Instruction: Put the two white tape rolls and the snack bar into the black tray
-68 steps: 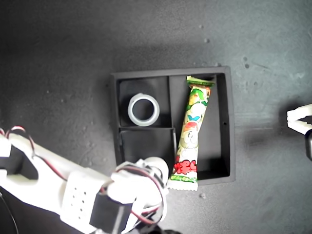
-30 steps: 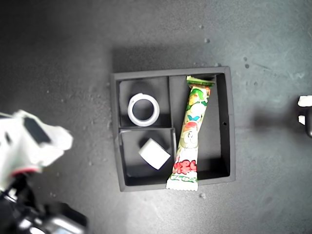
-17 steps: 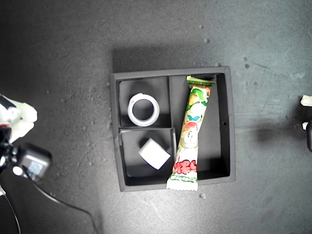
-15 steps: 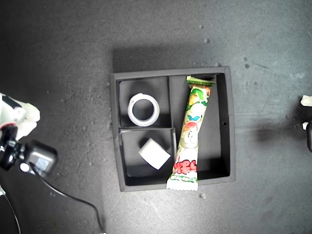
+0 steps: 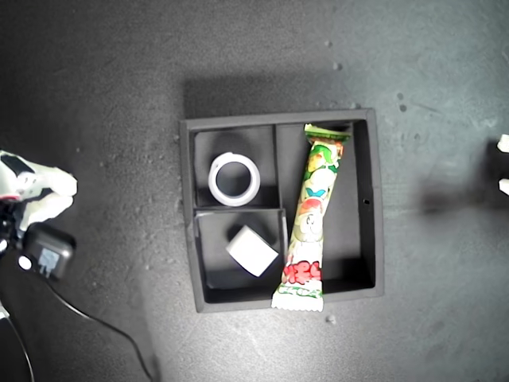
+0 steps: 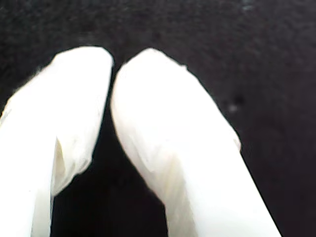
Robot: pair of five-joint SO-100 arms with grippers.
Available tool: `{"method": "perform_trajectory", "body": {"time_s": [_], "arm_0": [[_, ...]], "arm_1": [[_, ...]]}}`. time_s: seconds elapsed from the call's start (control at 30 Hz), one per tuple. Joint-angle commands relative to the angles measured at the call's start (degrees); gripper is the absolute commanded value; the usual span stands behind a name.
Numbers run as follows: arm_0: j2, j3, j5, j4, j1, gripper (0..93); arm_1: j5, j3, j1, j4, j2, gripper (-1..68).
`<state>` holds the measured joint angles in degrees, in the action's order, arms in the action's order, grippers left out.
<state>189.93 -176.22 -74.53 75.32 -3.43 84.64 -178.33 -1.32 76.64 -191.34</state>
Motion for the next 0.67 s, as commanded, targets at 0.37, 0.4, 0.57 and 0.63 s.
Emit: {"method": "perform_trajectory", "body": {"time_s": [0.37,0.4,0.57,0.63], "arm_0": [[4.13,-3.6,-3.69,4.57,0.97,0.2],[4.13,-3.6,-4.31,4.57,0.97,0.2],[4.13,-3.6,-1.67,4.57,0.97,0.2],[4.13,-3.6,-1.67,4.57,0.97,0.2]], "arm_1": [[-0.53,-0.62,-0.62,0.18,-0.7,17.5],[-0.53,-0.62,-0.62,0.18,-0.7,17.5],[-0.53,-0.62,-0.62,0.18,-0.7,17.5],[-0.53,-0.62,-0.62,0.18,-0.7,17.5]]}}
